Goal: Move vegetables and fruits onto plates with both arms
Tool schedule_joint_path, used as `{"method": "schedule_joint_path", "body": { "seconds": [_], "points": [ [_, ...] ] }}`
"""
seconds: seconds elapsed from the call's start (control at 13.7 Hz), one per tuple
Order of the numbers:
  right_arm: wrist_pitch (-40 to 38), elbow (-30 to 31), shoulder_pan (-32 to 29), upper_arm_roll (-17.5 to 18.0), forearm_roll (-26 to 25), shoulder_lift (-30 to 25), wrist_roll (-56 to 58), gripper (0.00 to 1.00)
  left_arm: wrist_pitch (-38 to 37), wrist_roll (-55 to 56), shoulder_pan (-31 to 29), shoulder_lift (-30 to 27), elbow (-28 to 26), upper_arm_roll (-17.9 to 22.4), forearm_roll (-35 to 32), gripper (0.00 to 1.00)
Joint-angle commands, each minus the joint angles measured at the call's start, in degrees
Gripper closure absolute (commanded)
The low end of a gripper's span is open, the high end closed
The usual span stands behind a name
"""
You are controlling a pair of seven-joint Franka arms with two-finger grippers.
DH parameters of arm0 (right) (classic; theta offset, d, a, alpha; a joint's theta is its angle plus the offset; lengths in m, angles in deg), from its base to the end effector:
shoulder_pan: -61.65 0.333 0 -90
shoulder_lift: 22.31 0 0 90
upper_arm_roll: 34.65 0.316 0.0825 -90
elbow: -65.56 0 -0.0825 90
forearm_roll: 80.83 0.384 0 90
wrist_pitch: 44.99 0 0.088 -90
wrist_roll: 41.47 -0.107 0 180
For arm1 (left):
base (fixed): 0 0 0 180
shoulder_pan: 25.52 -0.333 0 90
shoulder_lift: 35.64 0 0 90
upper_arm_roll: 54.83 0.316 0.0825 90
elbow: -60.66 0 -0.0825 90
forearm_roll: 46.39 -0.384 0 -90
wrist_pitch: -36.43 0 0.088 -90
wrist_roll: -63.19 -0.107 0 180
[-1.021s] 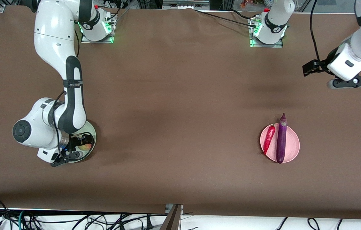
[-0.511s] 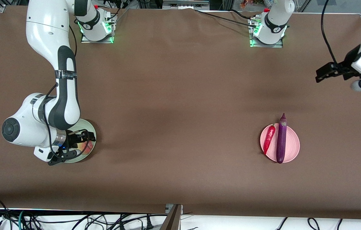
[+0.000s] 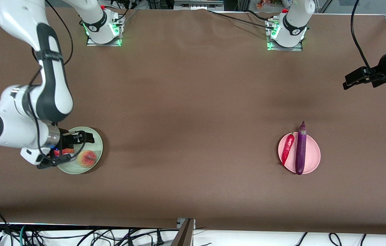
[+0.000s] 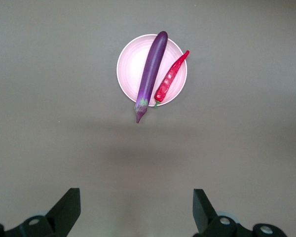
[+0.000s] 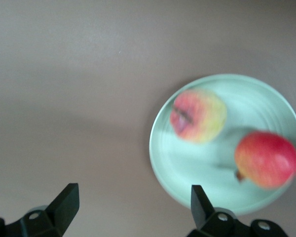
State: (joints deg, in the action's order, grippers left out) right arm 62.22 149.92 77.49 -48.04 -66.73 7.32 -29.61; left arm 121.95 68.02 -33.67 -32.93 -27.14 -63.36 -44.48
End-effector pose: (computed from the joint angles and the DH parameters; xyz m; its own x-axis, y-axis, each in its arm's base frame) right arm 0.6840 0.0735 0.3773 0.9782 0.1916 -0.0804 0.1803 -0.9749 -0.1305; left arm 0.5603 -0.0055 0.6100 0.9932 0.0745 -0.0895 0.0777 -0.9964 0.0329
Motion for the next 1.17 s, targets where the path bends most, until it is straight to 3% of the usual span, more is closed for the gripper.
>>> {"method": "schedule_joint_path", "body": {
  "seconds": [0.0, 0.15, 0.22, 0.36, 0.51, 0.66, 1.09],
  "points": [
    [-5.23, 8.0, -5.28, 10.02, -8.71, -12.28, -8.77, 0.0, -0.61, -5.62, 4.95, -1.13, 0.0, 3.75, 0.03, 0.0],
    [-12.96, 8.63, -9.5, 14.09, -10.15, -18.53, -8.88, 0.0, 0.78, -6.85, 10.58, -1.48, -0.88, 10.35, 0.03, 0.0],
    [-15.17, 8.63, -9.78, 14.71, -10.15, -20.65, -8.87, 0.0, 2.1, -8.16, 11.04, -3.05, -2.97, 11.07, 0.03, 0.0],
    [-16.42, 8.63, -10.74, 14.71, -10.5, -23.64, -8.44, 0.0, 1.86, -7.83, 11.05, -4.03, -3.88, 10.73, 0.03, 0.0],
    [-17.39, 8.45, -12.68, 14.71, -15.22, -26.98, -8.44, 0.0, 1.85, -7.91, 10.96, -3.33, -2.91, 10.64, 0.03, 0.0],
    [-19.4, 8.45, -13.64, 14.8, -16.12, -29.18, -8.52, 0.0, 1.85, -8.35, 11.05, -3.24, -2.82, 10.55, -0.06, 0.0],
    [-22.75, 8.01, -16.28, 18.84, -16.82, -30.51, -7.56, 0.0, 1.58, -8.35, 10.26, -2.98, -0.1, 11.25, -0.58, 0.0]
  ]
}}
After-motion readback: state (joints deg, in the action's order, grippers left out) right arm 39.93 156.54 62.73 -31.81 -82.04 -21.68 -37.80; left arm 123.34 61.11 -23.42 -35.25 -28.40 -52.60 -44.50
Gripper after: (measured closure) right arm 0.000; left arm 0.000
